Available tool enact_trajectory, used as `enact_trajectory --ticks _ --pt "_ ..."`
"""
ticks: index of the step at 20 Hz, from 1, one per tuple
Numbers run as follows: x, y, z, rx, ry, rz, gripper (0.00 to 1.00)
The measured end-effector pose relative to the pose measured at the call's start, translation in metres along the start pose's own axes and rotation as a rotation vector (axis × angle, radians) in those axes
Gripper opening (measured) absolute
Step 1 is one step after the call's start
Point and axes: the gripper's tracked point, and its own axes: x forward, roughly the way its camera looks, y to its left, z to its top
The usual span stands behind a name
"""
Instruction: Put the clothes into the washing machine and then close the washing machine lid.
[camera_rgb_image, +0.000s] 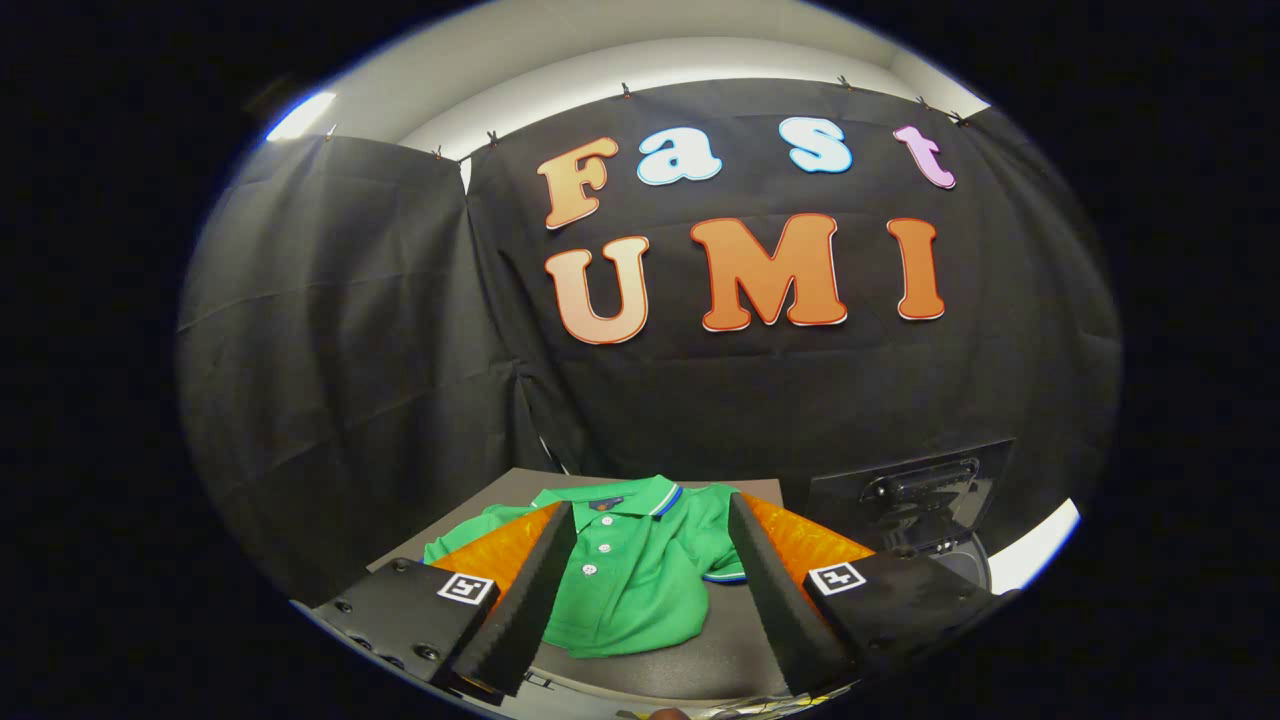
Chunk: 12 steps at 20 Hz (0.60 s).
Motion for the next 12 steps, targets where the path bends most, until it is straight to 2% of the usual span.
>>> enact_trajectory --ticks 12 --pt "0.044 0.030 -0.075 -0.058 0.210 -0.003 0.99"
